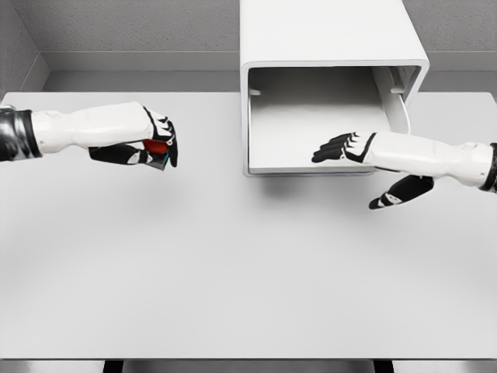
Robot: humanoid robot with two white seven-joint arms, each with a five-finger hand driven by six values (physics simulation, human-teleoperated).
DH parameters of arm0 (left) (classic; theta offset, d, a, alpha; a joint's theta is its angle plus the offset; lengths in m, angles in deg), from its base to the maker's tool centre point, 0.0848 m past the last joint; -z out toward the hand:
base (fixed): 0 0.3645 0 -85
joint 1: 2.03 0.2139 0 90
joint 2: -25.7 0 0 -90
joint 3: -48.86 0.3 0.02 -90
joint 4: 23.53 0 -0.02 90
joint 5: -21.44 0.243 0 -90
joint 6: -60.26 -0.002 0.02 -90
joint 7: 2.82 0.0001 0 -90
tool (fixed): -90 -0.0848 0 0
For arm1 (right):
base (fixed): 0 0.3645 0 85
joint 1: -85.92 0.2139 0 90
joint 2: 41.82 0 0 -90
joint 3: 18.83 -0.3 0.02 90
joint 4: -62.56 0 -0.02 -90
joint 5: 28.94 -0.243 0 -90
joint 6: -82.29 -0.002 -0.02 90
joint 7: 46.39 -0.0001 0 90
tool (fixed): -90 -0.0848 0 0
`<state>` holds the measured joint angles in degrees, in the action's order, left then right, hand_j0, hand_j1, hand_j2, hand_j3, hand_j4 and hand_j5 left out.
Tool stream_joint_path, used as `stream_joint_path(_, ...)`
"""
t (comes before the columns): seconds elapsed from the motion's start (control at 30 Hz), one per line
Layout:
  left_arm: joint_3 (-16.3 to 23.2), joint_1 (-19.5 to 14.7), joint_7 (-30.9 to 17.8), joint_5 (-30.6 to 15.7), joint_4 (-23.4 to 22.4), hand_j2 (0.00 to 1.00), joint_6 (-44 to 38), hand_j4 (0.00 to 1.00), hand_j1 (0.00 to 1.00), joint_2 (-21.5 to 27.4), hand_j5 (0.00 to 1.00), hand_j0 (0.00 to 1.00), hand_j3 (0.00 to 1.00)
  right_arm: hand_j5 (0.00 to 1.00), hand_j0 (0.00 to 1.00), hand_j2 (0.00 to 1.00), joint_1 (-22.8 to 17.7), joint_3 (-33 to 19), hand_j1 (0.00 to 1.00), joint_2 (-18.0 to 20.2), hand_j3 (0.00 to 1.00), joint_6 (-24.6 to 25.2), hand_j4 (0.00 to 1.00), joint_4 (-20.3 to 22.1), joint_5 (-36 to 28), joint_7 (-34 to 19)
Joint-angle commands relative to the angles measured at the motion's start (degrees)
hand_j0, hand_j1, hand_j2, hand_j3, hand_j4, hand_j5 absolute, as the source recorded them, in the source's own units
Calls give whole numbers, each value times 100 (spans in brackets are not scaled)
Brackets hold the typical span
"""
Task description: Slide open multi-storey tabletop storage cabinets and put open load switch and slide close multi-storey tabletop storage cabinets
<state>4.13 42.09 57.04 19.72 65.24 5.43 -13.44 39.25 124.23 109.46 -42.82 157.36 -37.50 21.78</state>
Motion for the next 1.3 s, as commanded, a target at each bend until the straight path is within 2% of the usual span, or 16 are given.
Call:
stream_joint_path(0.0,-9,0,8,-118,79,43,-17,43,43,-14,43,43,43,100,100,100,0,3,100,-126,100,11,100,-154,-32,-23)
stream_joint_path(0.23,-1,-79,-1,-189,220,43,-17,43,43,-14,43,43,43,100,100,100,0,11,100,-134,100,11,100,-163,-32,-23)
stream_joint_path(0.47,0,-158,-1,-347,316,43,-17,43,43,-14,43,43,43,100,100,100,9,11,100,-213,100,11,100,-409,-14,-76)
stream_joint_path(0.63,0,-211,-1,-444,404,43,-17,43,43,12,43,43,43,100,100,100,18,11,100,-205,100,11,100,-418,-23,-84)
stream_joint_path(0.7,0,-264,-1,-488,431,43,-17,43,43,21,43,43,43,100,100,100,9,55,100,-328,100,11,100,-418,-6,-102)
stream_joint_path(0.77,0,-272,-1,-488,431,43,-17,43,43,21,43,43,43,100,100,100,9,64,100,-424,100,11,100,-611,-6,-164)
stream_joint_path(0.93,0,-378,-1,-479,545,43,-17,43,43,-5,43,43,43,100,100,100,-26,55,100,-460,100,11,100,-787,-6,-234)
stream_joint_path(1.17,0,-439,-1,-479,545,43,-17,43,43,-23,43,43,43,100,100,100,-105,46,100,-451,100,11,100,-778,3,-234)
stream_joint_path(1.27,0,-448,-1,-479,545,43,-17,43,43,-23,43,43,43,100,100,100,-114,20,100,-354,100,11,100,-515,12,-216)
